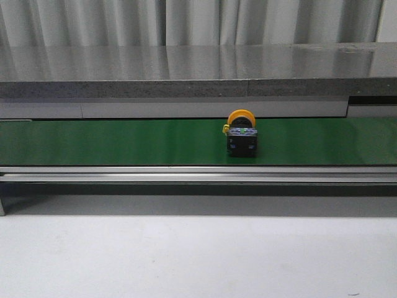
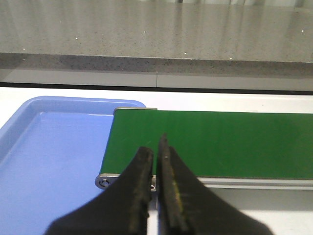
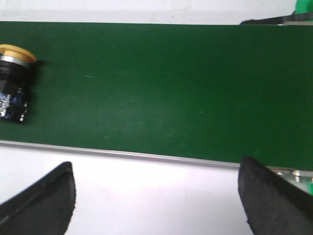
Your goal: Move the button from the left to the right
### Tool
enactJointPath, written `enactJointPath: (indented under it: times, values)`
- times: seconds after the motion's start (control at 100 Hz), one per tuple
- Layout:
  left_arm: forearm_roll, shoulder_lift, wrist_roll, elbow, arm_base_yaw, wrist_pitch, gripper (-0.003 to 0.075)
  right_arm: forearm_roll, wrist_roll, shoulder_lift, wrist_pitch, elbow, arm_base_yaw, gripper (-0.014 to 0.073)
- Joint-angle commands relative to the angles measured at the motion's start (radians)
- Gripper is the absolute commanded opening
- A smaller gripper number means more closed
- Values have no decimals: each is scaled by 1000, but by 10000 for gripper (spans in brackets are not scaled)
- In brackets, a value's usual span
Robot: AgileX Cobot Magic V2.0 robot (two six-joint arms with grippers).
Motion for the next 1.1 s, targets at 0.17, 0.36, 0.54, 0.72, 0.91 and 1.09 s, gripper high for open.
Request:
enactJointPath:
  times: [0.17,0.36,0.54,0.72,0.91,1.09]
  values:
    - [-8,7,0,-24,-6,-72,5,42,-4,109,-197,-36,157,633]
    - [-8,7,0,-24,-6,-72,5,43,-4,233,-218,-90,221,633]
    - [-8,7,0,-24,-6,-72,5,43,-4,337,-204,-176,246,633]
    - [-8,7,0,-24,-6,-72,5,33,-4,416,-192,-228,250,633]
    - [-8,7,0,-24,-6,-72,5,-20,-4,486,-191,-257,250,633]
    - [-8,7,0,-24,-6,-72,5,-29,-4,534,-151,-258,247,418]
